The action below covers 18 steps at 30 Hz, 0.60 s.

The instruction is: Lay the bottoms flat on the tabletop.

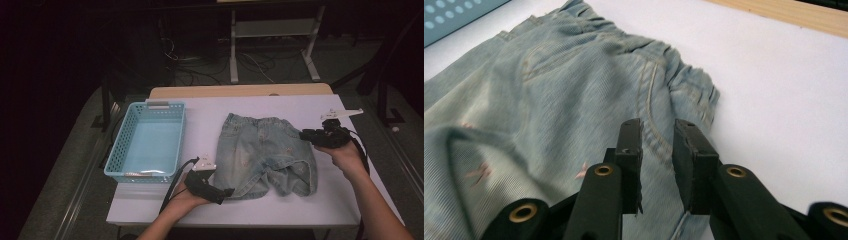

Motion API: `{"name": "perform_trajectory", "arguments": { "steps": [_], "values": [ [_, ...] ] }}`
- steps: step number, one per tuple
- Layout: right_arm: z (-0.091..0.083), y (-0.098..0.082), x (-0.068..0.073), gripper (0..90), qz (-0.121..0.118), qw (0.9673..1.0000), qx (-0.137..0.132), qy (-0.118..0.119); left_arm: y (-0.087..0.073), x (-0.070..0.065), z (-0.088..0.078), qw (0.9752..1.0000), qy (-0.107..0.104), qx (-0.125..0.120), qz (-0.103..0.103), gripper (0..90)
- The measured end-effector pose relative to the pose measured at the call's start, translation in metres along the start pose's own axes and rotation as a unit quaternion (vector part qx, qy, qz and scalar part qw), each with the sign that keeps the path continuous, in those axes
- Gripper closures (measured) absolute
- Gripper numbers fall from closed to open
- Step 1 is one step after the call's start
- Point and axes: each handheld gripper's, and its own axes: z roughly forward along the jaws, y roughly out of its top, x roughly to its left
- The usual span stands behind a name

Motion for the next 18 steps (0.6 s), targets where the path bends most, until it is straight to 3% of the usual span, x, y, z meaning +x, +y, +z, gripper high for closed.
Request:
{"name": "perform_trajectory", "arguments": {
  "steps": [10, 18],
  "values": [
    [0.027, 0.021, -0.011, 72.6, -0.001, 1.0, 0.006, -0.006, 0.0, 0.001, 0.0, 1.0, -0.001, 0.0, -0.002, 0.0],
    [0.05, 0.032, -0.025, 70.1, 0.019, 0.9996, 0.013, -0.014, 0.0, 0.001, 0.001, 1.0, -0.002, -0.001, -0.004, 0.0]
  ]
}}
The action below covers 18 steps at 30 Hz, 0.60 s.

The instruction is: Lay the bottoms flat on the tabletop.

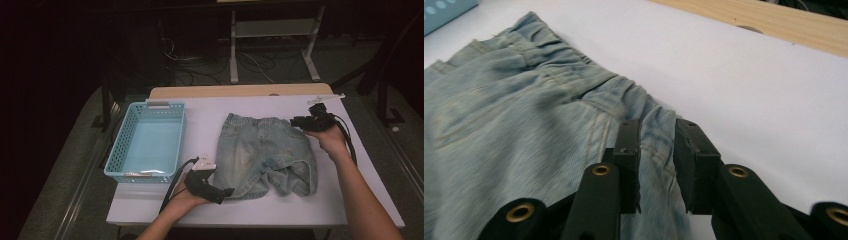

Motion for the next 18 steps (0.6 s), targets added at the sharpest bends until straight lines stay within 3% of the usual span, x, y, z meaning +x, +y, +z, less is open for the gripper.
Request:
{"name": "perform_trajectory", "arguments": {
  "steps": [6, 18],
  "values": [
    [0.016, 0.001, -0.008, 63.0, 0.019, 0.9997, 0.013, 0.001, 0.0, 0.0, 0.001, 1.0, 0.0, 0.001, -0.001, 0.0],
    [0.033, -0.016, -0.016, 50.7, 0.047, 0.9979, 0.045, 0.004, 0.0, 0.0, 0.001, 1.0, 0.001, 0.004, 0.0, 0.0]
  ]
}}
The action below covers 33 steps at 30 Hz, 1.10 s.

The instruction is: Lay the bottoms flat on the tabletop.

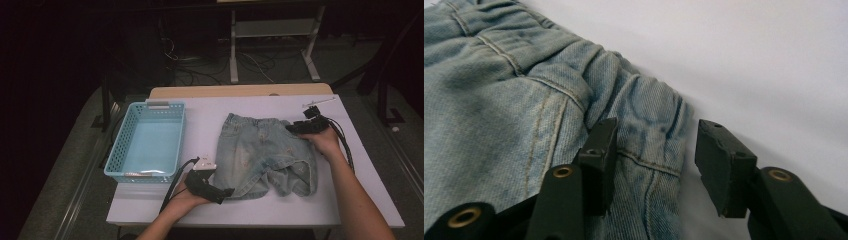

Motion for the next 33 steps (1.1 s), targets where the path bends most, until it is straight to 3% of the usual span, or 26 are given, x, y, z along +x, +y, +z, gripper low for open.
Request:
{"name": "perform_trajectory", "arguments": {
  "steps": [4, 7, 12, 19, 26, 33],
  "values": [
    [0.007, -0.005, 0.001, 51.6, -0.003, 1.0, 0.009, 0.001, 0.0, 0.001, 0.0, 1.0, 0.001, 0.001, 0.0, 0.0],
    [0.007, -0.006, 0.003, 59.8, -0.018, 0.9998, 0.008, 0.003, 0.0, 0.001, 0.0, 1.0, 0.001, 0.001, 0.0, 0.0],
    [0.004, -0.006, 0.012, 68.4, -0.059, 0.9979, 0.009, -0.024, 0.0, 0.001, 0.0, 1.0, 0.002, 0.0, 0.001, 0.0],
    [-0.005, 0.0, 0.025, 72.0, -0.114, 0.9914, -0.002, -0.064, 0.0, 0.001, -0.001, 1.0, 0.002, -0.001, 0.001, 0.0],
    [-0.014, 0.013, 0.019, 72.1, -0.104, 0.9921, -0.034, -0.061, 0.001, 0.0, 0.0, 1.0, 0.002, 0.0, 0.002, 0.0],
    [-0.002, 0.033, 0.013, 72.1, -0.088, 0.9929, -0.039, -0.07, 0.001, 0.001, -0.001, 1.0, 0.002, -0.002, 0.0, 0.0]
  ]
}}
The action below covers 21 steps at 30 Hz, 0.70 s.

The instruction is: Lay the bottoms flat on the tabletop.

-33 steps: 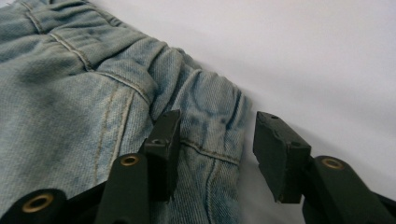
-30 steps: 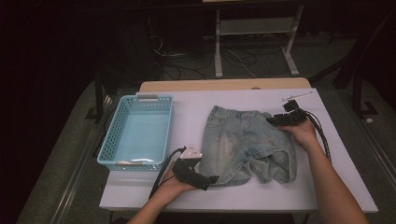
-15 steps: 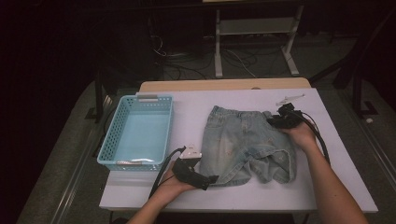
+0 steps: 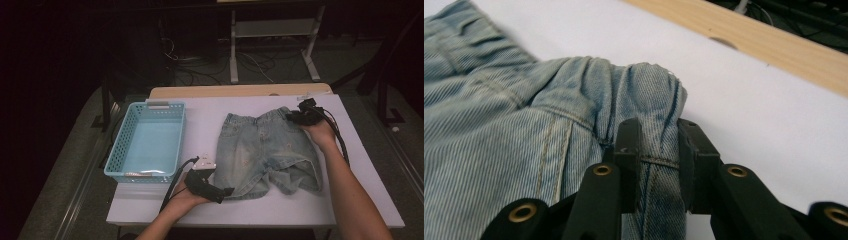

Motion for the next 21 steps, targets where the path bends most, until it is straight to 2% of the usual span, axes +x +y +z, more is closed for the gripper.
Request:
{"name": "perform_trajectory", "arguments": {
  "steps": [4, 8, 11, 17, 19, 21],
  "values": [
    [0.01, 0.011, -0.001, 71.8, 0.002, 0.9999, 0.001, -0.013, 0.0, 0.0, 0.0, 1.0, -0.001, -0.002, 0.0, 0.0],
    [0.02, 0.014, -0.001, 70.3, 0.01, 0.9997, 0.015, -0.016, 0.0, -0.001, 0.0, 1.0, -0.003, -0.001, 0.001, 0.0],
    [0.022, 0.011, -0.003, 65.3, 0.026, 0.9995, 0.017, -0.004, 0.0, -0.001, 0.0, 1.0, -0.004, -0.001, 0.001, 0.0],
    [0.009, 0.003, -0.009, 47.3, 0.073, 0.9969, -0.008, 0.028, 0.0, 0.0, 0.0, 1.0, -0.004, -0.002, -0.001, 0.0],
    [0.004, 0.001, -0.011, 44.6, 0.075, 0.9966, -0.015, 0.03, 0.0, 0.0, 0.001, 1.0, -0.004, -0.002, 0.0, 0.0],
    [-0.002, -0.002, -0.012, 42.7, 0.083, 0.9954, -0.017, 0.044, 0.0, 0.0, 0.001, 1.0, -0.005, -0.001, 0.001, 0.0]
  ]
}}
